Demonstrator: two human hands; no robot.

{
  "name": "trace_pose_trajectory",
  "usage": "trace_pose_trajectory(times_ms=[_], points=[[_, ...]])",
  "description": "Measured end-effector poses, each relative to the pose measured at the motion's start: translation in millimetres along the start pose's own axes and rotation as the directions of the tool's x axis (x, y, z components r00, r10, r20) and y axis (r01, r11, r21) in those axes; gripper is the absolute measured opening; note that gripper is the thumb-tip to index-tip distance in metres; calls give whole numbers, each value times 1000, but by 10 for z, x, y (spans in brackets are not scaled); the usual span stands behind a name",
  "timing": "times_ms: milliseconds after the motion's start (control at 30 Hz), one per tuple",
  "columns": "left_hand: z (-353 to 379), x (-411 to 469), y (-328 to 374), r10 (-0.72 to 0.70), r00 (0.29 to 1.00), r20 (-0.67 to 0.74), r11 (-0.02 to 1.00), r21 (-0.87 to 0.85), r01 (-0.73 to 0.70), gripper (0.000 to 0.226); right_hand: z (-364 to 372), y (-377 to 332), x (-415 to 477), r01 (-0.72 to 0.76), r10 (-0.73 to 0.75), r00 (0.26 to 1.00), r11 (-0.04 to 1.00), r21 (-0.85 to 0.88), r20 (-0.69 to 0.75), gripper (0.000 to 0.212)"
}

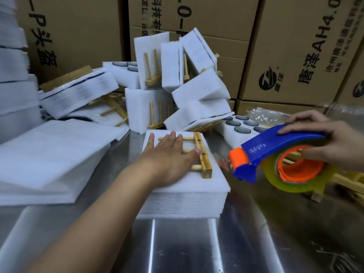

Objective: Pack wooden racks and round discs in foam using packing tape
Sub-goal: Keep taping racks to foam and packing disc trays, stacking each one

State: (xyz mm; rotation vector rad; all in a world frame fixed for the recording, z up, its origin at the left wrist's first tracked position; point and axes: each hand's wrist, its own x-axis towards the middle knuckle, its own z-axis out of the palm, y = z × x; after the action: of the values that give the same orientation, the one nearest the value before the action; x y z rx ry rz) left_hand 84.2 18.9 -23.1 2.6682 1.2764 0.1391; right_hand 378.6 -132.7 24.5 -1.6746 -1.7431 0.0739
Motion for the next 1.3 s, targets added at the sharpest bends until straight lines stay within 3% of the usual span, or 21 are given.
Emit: trace_pose_trajectory(times_ms=[133, 333, 533, 900, 1067, 1200, 1300], points=[[-10, -21, 5, 13, 1000, 1, 1000, -20, -13, 70, 222, -205, 154, 6, 1, 981, 999, -38, 193, 71], [-13, -9, 16, 19, 1000, 5, 998, -53, -19, 69, 428, -193, 279, -97, 81, 979, 992, 78, 188, 65], [-7, -4, 9, 25, 1000, 3, 998, -55, -25, 70, 409, -240, 438, -250, 236, 931, 968, 15, 279, 58], [-18, -11, -2, 15, 1000, 0, 997, -74, -15, 71, 339, -313, 244, -431, 412, 869, 902, 9, 274, 57], [-25, -2, -7, 17, 1000, 4, 996, -83, -16, 72, 274, -212, -3, -512, 490, 841, 858, 45, 230, 36], [-25, -10, -8, 15, 1000, 8, 996, -83, -14, 71, 169, -196, -137, -495, 455, 860, 855, 156, 231, 53], [-29, -13, -6, 16, 1000, 10, 997, -82, -15, 71, 64, -148, -182, -473, 459, 881, 861, 184, 116, 62]])
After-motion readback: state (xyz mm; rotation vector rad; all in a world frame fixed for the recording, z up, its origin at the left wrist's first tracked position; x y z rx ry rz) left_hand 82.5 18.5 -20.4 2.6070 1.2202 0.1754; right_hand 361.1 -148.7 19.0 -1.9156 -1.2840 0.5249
